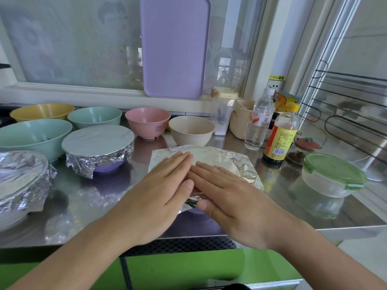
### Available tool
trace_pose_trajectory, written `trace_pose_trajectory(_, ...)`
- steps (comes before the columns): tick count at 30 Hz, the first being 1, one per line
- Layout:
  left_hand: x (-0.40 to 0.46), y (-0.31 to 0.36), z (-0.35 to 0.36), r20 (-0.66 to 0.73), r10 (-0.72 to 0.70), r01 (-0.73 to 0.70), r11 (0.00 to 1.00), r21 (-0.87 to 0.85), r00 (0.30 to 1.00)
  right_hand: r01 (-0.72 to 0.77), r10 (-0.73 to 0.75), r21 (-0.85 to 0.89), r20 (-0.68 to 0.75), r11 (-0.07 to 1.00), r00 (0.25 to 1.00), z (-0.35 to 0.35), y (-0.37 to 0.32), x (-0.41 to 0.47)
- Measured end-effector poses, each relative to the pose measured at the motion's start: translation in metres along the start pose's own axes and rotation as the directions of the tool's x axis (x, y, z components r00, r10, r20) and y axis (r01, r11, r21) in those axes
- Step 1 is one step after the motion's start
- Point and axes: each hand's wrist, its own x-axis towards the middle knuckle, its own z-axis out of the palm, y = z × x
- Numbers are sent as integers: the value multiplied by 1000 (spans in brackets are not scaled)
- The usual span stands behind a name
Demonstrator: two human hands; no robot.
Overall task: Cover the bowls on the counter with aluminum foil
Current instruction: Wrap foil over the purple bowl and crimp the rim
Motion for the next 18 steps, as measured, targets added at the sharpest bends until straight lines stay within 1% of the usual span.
trace_pose_trajectory(3,0,1,7,46,-14,9,994,109,999,-11,11,5,-6,1000,1000,0,4,-4)
trace_pose_trajectory(4,0,-1,9,54,-24,17,992,123,998,-11,11,4,-11,1000,1000,1,6,-6)
trace_pose_trajectory(7,0,-7,9,61,-52,45,993,106,997,-19,19,-11,-11,1000,1000,0,10,-10)
trace_pose_trajectory(10,4,-13,10,60,-50,43,992,118,997,-31,31,-25,-10,999,999,0,9,-12)
trace_pose_trajectory(14,12,-11,5,63,-85,76,988,132,994,-88,89,-36,0,995,996,5,-6,-10)
trace_pose_trajectory(15,14,-6,5,48,-92,84,986,142,995,-119,119,26,6,993,993,3,-10,-8)
trace_pose_trajectory(17,16,2,8,0,-93,91,982,162,996,-194,199,249,6,949,980,-10,-13,-1)
trace_pose_trajectory(18,17,6,11,-18,-99,101,979,178,995,-207,223,303,-19,930,975,-17,-10,5)
